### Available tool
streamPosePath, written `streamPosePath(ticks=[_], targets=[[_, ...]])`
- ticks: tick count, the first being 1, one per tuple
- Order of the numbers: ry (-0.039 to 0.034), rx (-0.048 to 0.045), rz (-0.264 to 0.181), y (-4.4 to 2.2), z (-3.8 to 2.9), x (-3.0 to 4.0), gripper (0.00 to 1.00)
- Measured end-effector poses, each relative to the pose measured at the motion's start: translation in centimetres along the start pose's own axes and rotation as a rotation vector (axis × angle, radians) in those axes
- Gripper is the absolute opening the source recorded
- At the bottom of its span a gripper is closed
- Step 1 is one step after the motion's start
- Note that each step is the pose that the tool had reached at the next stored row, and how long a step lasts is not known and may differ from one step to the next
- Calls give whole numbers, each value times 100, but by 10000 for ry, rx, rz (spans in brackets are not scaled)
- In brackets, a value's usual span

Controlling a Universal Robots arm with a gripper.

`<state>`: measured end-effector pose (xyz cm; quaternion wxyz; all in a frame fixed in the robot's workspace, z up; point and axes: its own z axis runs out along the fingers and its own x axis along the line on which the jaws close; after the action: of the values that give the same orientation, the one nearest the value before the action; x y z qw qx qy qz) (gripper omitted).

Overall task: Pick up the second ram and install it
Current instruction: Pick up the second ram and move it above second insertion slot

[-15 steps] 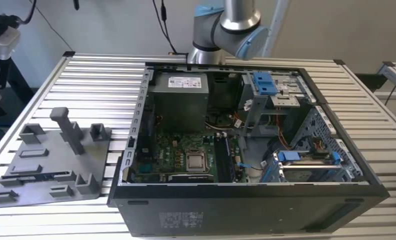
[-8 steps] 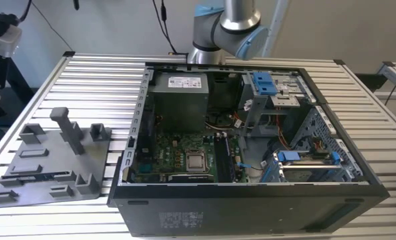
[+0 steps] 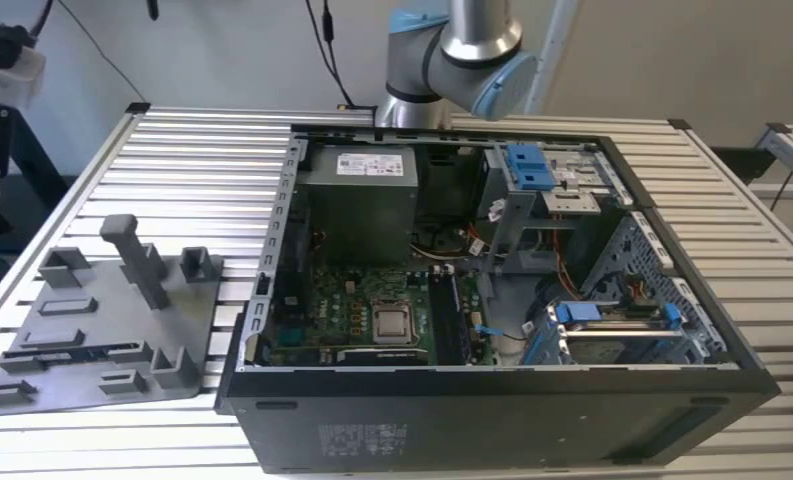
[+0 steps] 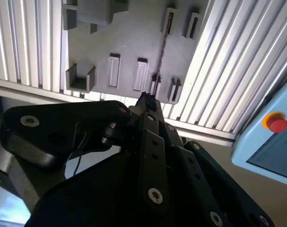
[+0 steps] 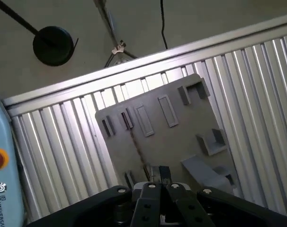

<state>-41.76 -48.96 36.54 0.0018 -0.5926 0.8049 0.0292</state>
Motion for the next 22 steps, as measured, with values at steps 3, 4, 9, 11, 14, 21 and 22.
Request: streamPosePath(ticks=[3, 4, 9, 11, 14, 21, 22], targets=[[14, -10, -335, 1, 5, 1, 11], [19, -14, -461, 2, 7, 1, 11], [57, -42, -1326, 2, 21, 2, 11], [71, -44, -1666, 2, 26, 2, 11], [85, -44, -2098, 2, 35, 2, 11], [100, -54, -2454, 1, 42, 3, 11], [100, -54, -2456, 1, 43, 3, 11]])
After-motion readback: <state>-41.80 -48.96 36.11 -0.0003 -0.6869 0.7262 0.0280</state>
